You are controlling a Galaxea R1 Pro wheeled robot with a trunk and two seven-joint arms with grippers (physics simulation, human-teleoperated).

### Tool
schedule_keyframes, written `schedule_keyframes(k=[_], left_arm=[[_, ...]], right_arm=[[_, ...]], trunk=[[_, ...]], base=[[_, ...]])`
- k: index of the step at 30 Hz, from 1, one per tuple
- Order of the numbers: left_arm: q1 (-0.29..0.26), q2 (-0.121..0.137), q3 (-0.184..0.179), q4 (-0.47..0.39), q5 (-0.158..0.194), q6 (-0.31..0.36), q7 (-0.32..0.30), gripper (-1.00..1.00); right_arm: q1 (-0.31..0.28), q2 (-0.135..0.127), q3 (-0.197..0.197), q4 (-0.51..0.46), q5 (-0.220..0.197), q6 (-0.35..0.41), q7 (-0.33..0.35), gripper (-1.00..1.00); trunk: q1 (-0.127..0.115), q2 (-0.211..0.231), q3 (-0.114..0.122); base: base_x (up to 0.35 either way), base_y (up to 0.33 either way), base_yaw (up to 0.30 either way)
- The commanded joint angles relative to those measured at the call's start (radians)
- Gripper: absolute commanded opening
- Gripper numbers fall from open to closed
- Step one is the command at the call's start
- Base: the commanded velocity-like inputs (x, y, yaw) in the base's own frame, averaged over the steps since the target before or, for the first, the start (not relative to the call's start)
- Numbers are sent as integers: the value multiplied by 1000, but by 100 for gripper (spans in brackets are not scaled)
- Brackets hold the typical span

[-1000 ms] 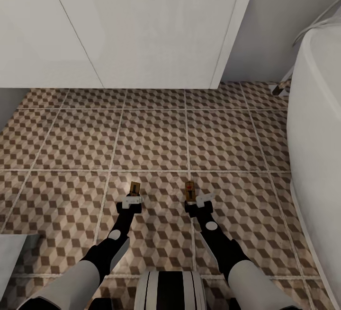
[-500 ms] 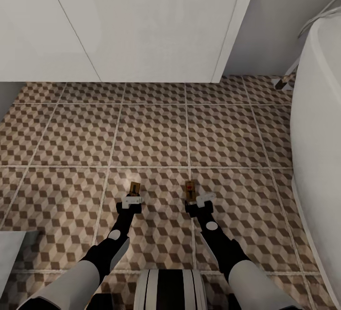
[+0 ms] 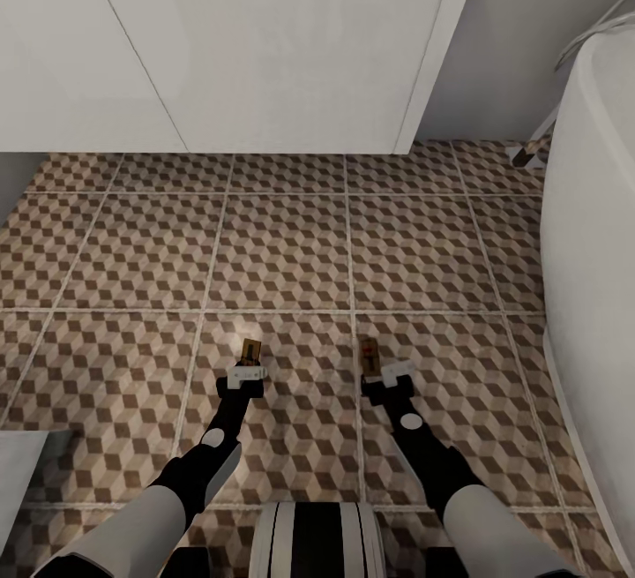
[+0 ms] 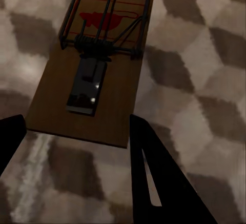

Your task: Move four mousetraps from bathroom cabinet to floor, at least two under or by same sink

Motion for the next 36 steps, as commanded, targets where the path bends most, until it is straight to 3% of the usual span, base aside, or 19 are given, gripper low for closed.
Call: schedule_keyframes(k=[1, 8, 30, 36], left_arm=[[-1, 1, -9, 1, 9, -4, 6, -100], [-1, 0, -9, 2, 9, -4, 6, -100], [-1, -1, -13, 2, 9, -4, 6, -100], [-1, -1, -13, 7, 9, -4, 6, -100]], right_arm=[[0, -3, 3, 1, 5, -3, -5, -100], [0, -16, 5, 3, 4, -24, -5, -100], [0, -9, 6, 10, 8, -27, -5, -100], [0, -8, 14, 11, 8, -27, -5, -100]], trunk=[[0, 0, 0], [0, 0, 0], [0, 0, -23], [3, -2, -56]], base=[[0, 0, 0], [0, 0, 0], [0, 0, 0], [0, 0, 0]])
